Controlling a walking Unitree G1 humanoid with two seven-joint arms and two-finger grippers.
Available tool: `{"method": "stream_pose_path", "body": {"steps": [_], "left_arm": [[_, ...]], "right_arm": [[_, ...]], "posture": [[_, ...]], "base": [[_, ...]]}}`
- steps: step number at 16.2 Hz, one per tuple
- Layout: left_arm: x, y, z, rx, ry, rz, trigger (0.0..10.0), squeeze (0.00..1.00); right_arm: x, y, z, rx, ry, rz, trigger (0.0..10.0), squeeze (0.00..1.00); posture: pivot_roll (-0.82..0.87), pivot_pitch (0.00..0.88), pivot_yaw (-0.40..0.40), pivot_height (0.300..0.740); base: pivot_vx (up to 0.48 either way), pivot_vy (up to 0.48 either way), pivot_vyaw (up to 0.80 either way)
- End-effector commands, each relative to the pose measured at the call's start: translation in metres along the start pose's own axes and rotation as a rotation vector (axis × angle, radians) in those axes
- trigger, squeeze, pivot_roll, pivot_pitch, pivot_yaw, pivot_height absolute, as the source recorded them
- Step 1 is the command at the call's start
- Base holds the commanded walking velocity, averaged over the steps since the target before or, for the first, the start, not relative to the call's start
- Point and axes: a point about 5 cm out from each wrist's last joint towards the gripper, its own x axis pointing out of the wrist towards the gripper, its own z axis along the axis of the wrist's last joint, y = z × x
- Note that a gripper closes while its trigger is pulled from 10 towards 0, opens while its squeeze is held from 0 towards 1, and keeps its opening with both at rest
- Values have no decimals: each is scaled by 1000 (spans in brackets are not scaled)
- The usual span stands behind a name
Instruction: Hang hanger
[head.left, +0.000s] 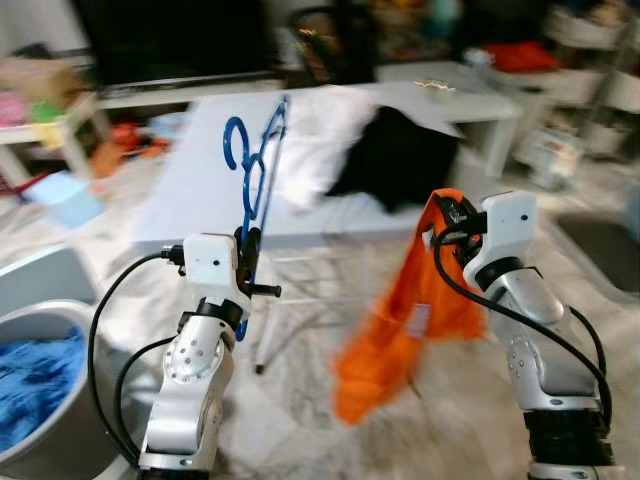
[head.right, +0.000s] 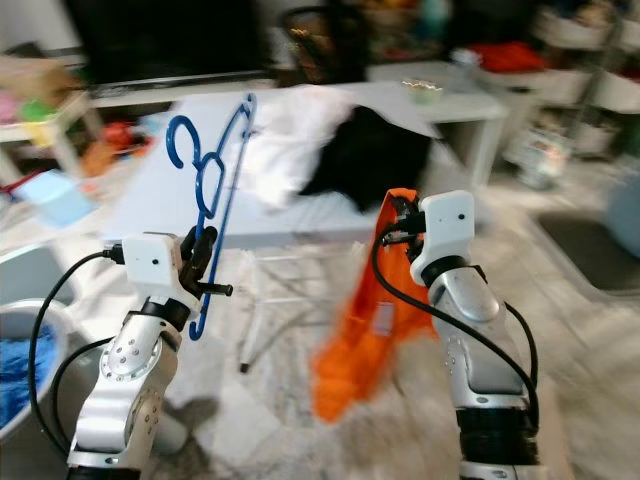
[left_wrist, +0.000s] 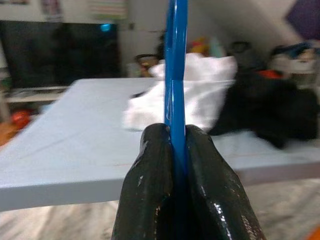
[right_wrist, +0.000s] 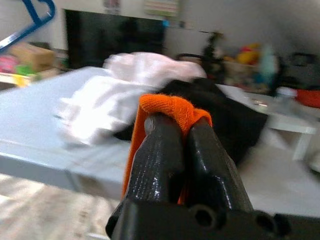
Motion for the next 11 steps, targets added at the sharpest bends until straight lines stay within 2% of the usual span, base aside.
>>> {"method": "stream_pose_path", "body": {"steps": [1,4,9,11], "left_arm": [[1,5,5,6,-19,14,10000,0],[1,4,5,7,-19,15,10000,0],[3,5,5,14,-11,19,10000,0],[4,5,2,14,2,39,10000,0]], "right_arm": [[5,7,12,-7,-49,35,10000,0],[6,7,12,-3,-50,38,10000,0],[9,7,14,-3,-61,36,10000,0],[9,7,14,-2,-60,40,10000,0]], "posture": [[-122,0,31,740],[-120,0,28,740],[-121,0,28,740],[-122,0,27,740]], "base": [[428,0,469],[428,0,452],[424,0,0],[122,0,0]]}}
